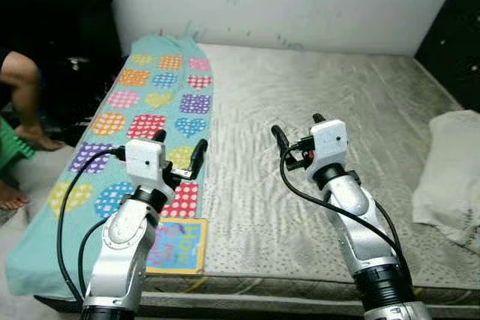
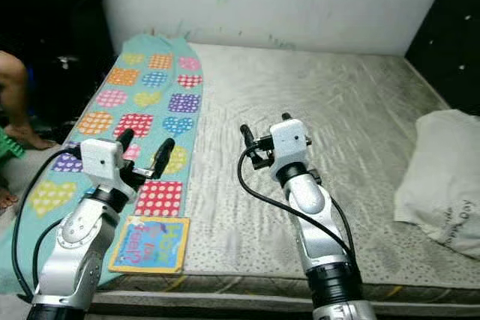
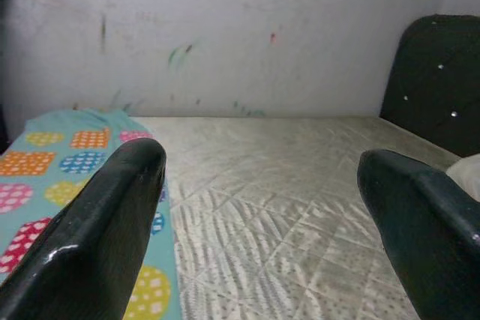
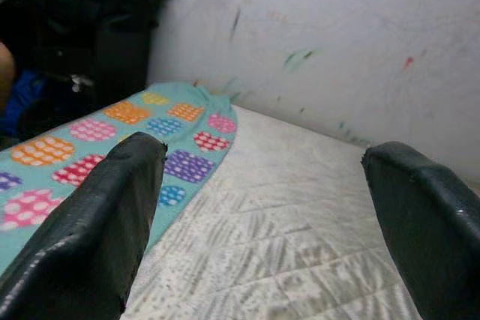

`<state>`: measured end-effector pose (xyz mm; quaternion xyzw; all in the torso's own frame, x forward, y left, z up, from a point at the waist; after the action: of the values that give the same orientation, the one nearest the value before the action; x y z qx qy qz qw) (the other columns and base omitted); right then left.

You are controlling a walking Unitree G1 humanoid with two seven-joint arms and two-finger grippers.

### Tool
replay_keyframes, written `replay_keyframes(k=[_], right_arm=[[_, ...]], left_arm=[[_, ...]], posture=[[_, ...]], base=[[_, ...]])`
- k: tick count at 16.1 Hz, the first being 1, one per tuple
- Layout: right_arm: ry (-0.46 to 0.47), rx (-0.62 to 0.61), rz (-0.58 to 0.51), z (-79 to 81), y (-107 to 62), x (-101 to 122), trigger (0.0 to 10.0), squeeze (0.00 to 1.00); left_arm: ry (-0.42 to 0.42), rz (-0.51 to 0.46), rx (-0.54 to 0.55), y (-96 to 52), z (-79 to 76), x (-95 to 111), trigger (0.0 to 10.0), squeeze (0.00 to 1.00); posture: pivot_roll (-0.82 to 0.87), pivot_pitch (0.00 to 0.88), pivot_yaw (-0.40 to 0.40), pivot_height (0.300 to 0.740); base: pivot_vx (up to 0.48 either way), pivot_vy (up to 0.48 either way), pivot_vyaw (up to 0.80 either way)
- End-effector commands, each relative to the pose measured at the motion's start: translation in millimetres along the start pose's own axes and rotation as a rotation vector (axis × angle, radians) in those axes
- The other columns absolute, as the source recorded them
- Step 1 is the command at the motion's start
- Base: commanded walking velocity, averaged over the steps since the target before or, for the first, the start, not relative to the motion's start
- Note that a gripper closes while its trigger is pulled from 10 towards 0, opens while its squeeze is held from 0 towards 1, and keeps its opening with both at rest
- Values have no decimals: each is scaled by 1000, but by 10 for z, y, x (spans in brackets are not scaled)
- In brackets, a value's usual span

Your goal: Clean up the room

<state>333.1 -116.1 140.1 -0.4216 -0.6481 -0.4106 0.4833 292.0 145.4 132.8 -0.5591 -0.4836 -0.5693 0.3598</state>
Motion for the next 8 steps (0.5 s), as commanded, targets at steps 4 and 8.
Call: replay_keyframes(k=[4, 8], right_arm=[[2, 15, -9, 34, 20, 23, 10000, 0], [2, 19, -9, 38, 23, 22, 10000, 0]], left_arm=[[17, 6, 11, 7, 24, 7, 10000, 0], [16, 8, 10, 10, 23, 5, 10000, 0]], posture=[[-24, 0, -62, 740], [-24, 0, -62, 740]], base=[[0, 0, 0], [0, -269, 0]])
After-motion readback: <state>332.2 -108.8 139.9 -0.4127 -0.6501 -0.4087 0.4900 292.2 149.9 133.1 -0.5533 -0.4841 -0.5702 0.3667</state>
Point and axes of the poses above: a point about 5 cm out from each wrist's last joint towards the gripper, its own y axis pointing out of the wrist towards the gripper, its own x axis along the axis of the wrist's last joint, z = x × y, the point moved 1 cm from there along y, pointing out of the wrist towards the gripper, and after that the axes turned 3 degrees about -y, right-handed, at the moved point
